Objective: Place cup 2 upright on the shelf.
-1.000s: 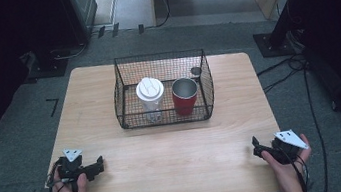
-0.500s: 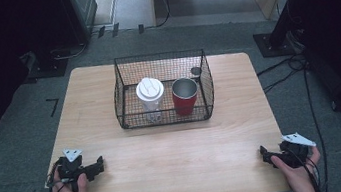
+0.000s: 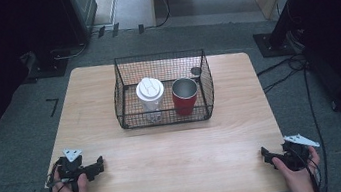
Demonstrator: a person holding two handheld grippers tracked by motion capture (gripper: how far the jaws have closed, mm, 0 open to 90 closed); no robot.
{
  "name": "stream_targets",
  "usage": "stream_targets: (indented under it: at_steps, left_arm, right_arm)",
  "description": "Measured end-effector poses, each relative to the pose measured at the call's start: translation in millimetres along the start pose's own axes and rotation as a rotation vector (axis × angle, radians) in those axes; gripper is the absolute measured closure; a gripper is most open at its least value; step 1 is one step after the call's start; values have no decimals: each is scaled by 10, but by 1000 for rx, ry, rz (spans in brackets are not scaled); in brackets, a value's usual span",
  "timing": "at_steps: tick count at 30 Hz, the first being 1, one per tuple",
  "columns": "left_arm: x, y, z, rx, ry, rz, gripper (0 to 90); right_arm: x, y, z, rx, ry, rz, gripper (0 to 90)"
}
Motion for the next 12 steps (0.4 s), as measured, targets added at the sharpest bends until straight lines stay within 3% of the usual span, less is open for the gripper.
stream_targets:
  at_steps: [12]
  left_arm:
    - [0,0,0,0,-1,1,0]
  right_arm:
    - [-6,3,-16,-18,-18,15,0]
Point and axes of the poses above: each handheld gripper's, and its own axes: x roughly forward along the jaws, y roughly out of its top, z roughly to its right, the point moved 7 cm from there along x, roughly forward along the jaws, and after that the axes turned 9 degrees about x, right-handed, at the moved point
